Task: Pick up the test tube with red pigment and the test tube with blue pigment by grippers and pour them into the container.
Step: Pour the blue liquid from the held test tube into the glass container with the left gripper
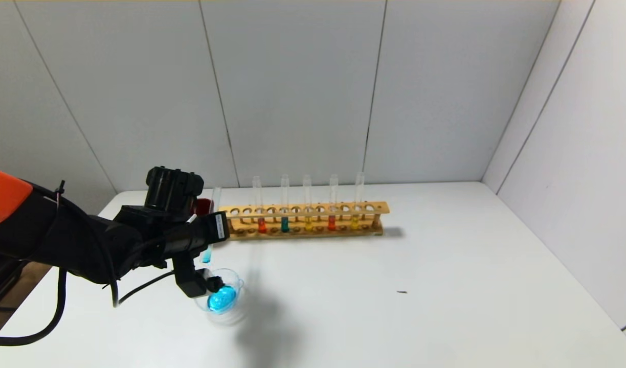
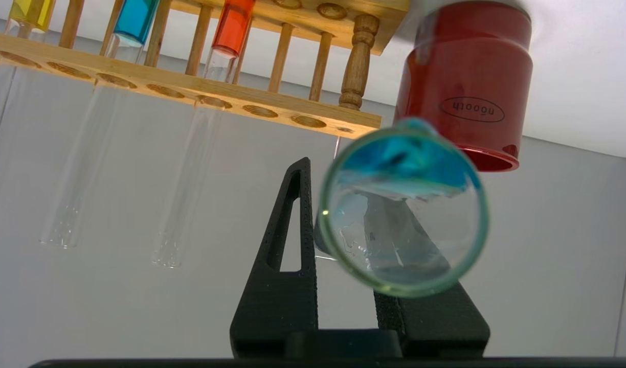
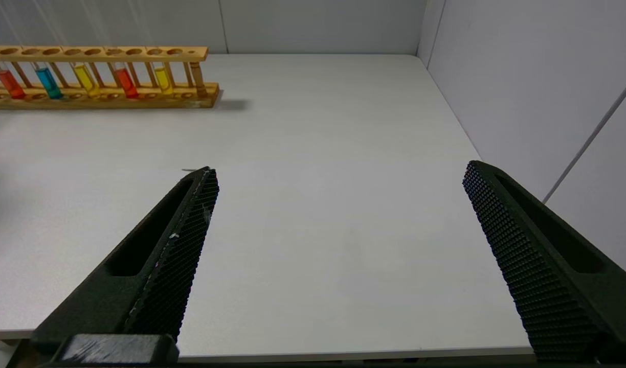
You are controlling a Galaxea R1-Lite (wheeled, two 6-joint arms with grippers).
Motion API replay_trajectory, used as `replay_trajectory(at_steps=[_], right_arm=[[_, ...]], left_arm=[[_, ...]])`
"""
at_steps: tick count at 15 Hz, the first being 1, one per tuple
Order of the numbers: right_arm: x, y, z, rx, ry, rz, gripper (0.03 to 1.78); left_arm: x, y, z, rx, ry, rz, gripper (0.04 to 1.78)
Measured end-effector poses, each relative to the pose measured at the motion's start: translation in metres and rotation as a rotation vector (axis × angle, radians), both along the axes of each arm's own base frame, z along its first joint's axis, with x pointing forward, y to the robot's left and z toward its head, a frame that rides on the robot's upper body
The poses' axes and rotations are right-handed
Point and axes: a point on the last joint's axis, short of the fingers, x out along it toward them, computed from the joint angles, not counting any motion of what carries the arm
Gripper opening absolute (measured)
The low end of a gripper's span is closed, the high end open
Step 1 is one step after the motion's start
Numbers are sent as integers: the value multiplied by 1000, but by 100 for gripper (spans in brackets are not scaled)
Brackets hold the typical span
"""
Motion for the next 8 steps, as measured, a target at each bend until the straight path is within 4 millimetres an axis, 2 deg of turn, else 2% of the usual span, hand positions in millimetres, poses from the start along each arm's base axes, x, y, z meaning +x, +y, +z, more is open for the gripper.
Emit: replay_trajectory(at_steps=[8], right_arm=[[0, 0, 0, 0, 0, -1, 175]], left_arm=[[-1, 0, 4, 16, -51, -47, 34]])
